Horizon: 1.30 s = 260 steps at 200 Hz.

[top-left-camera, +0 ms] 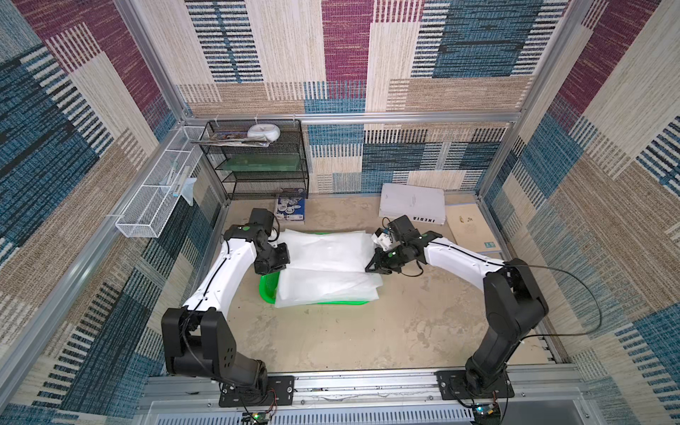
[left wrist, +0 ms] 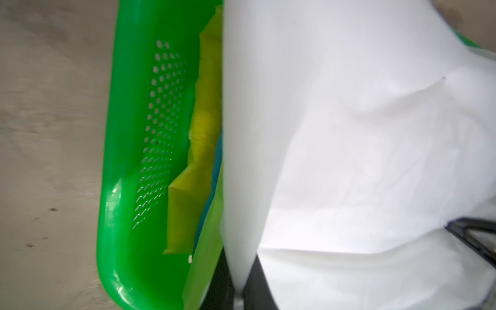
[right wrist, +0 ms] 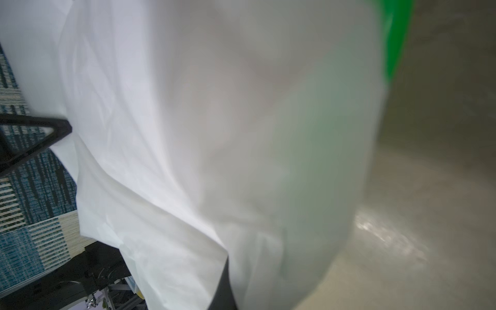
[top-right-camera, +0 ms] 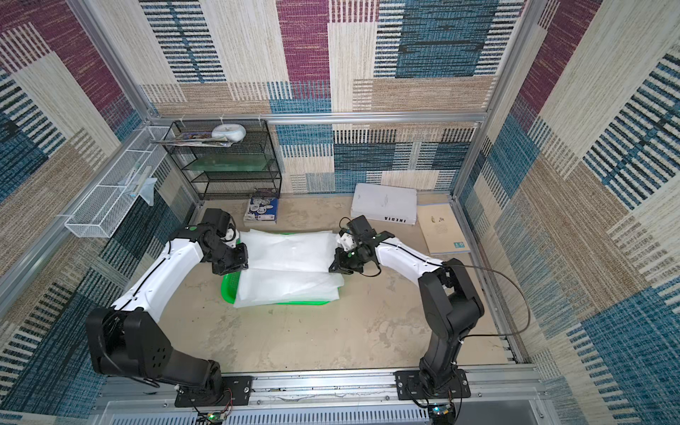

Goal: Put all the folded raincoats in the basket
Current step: Move the basket to the center of the board, then place the raincoat in the basket.

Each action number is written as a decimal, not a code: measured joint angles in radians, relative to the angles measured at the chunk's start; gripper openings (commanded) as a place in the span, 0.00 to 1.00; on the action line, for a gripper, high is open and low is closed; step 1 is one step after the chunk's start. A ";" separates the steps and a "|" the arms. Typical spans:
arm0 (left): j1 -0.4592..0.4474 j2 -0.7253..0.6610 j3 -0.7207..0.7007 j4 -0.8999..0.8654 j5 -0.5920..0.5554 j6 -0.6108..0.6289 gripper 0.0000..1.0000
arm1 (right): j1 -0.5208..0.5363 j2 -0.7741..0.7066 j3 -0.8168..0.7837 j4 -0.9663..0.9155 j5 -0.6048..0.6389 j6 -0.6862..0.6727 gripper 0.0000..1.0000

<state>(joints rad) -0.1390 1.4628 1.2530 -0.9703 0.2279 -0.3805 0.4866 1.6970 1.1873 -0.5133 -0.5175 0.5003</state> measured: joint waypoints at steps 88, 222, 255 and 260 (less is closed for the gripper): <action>-0.097 0.000 0.064 0.025 0.050 -0.059 0.00 | -0.082 -0.161 -0.016 -0.045 -0.064 0.004 0.00; -0.087 0.101 0.024 0.023 -0.048 -0.023 0.00 | -0.052 -0.163 -0.167 0.118 -0.097 0.104 0.04; -0.087 0.106 0.024 0.027 -0.053 -0.022 0.36 | -0.052 -0.162 -0.175 0.122 -0.105 0.099 0.38; -0.087 0.105 0.024 0.027 -0.054 -0.023 0.41 | -0.052 -0.162 -0.175 0.121 -0.105 0.097 0.45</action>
<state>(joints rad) -0.2256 1.5673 1.2774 -0.9432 0.1741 -0.4030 0.4343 1.5352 1.0119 -0.3920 -0.6228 0.5976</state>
